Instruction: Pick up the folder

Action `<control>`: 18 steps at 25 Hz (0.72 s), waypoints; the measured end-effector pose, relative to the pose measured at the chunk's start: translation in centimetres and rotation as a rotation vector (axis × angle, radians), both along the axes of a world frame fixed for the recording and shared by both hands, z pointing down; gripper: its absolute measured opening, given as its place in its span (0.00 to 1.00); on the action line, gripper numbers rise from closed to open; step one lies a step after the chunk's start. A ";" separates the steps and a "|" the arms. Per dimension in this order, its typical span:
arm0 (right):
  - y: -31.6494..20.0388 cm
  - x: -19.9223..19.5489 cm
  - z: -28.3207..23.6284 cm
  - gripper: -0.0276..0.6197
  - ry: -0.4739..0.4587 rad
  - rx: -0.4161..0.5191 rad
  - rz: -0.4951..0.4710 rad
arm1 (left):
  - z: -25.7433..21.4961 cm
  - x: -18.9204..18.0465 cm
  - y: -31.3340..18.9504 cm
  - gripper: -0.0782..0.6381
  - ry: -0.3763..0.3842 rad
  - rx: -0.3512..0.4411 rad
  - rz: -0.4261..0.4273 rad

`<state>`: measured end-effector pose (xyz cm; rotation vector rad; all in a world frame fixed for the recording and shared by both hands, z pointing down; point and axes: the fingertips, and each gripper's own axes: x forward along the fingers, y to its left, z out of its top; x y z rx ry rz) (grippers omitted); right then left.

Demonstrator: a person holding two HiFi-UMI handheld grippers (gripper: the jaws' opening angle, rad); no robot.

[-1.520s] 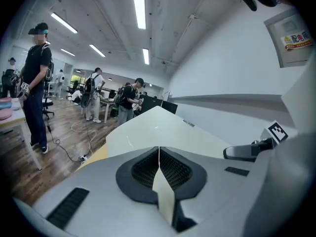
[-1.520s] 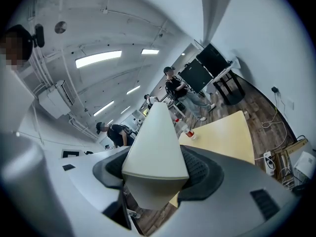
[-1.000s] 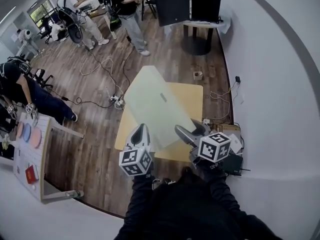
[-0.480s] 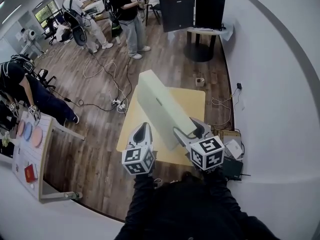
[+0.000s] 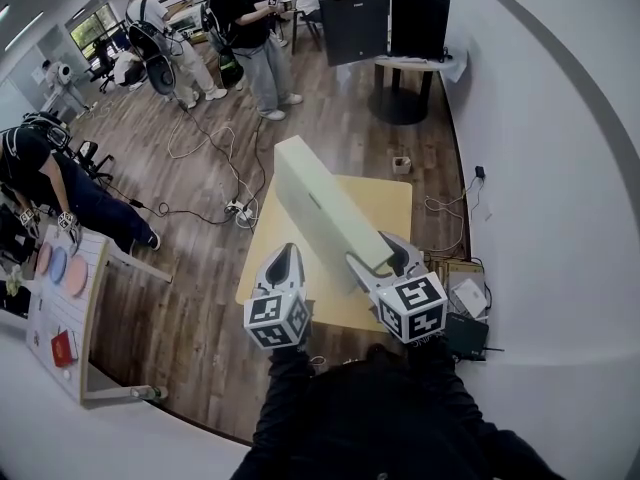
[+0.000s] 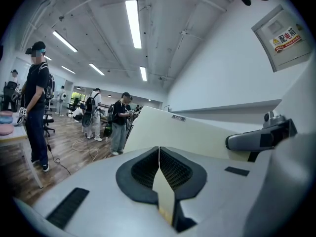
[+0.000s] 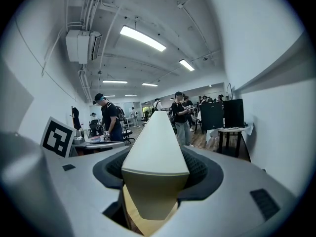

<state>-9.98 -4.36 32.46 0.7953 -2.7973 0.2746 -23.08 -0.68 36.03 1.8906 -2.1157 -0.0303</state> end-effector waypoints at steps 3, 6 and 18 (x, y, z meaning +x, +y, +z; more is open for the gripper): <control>-0.2 0.1 -0.2 0.50 -0.001 0.009 0.005 | 0.1 0.1 -0.3 0.16 -0.002 -0.003 0.002; -0.4 0.1 -0.1 0.50 0.003 0.017 0.010 | 0.3 0.2 -0.5 0.16 -0.005 -0.007 0.005; -0.8 -0.4 -0.4 0.50 0.007 0.031 0.022 | 0.3 0.0 -1.3 0.16 -0.003 -0.010 0.015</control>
